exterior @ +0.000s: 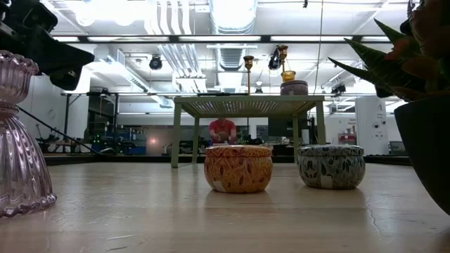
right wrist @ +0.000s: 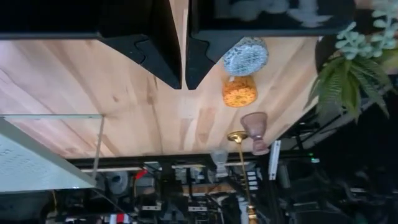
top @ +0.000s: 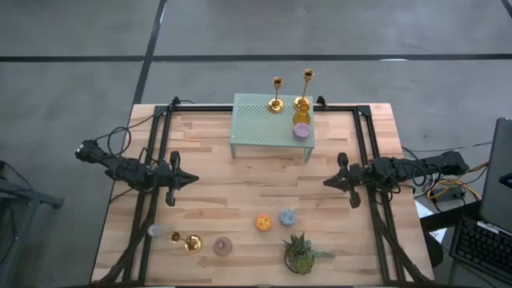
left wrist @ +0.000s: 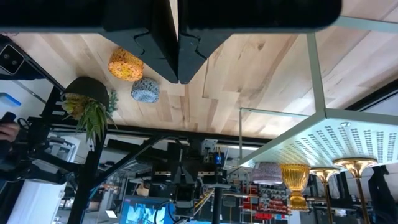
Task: Pick & Place candle stick holders
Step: Put the gold candle holder on the shelf
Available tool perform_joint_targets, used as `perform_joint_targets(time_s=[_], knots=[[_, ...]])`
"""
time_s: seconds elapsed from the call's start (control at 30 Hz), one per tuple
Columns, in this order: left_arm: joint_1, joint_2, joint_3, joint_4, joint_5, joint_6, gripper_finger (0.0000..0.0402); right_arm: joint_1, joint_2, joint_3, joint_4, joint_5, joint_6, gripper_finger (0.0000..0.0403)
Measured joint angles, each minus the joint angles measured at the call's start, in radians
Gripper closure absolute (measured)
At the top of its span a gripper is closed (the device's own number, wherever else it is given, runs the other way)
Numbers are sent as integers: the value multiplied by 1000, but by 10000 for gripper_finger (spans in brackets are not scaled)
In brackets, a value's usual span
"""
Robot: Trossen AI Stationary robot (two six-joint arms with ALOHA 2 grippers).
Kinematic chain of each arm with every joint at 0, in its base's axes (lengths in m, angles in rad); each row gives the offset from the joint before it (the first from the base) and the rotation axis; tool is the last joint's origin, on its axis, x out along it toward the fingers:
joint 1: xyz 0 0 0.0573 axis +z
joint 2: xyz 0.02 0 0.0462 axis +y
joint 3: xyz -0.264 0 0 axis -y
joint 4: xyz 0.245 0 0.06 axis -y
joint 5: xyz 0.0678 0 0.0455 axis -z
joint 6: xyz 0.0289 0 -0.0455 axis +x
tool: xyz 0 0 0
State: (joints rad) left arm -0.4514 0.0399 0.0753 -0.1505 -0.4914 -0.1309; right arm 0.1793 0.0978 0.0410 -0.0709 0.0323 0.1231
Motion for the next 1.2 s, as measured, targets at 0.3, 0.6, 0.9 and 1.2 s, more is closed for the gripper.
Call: perform_joint_targets(time_s=[0.3,0.6,0.9,1.2], knots=[[0,0,0,0,0,0,396,-4,7,0,5,22,-9,385],[0,0,0,0,0,0,396,-3,10,0,4,22,-11,385],[0,0,0,0,0,0,396,-3,10,0,4,21,-11,385],[0,0,0,3,-33,221,396,-3,10,0,4,21,-12,385]])
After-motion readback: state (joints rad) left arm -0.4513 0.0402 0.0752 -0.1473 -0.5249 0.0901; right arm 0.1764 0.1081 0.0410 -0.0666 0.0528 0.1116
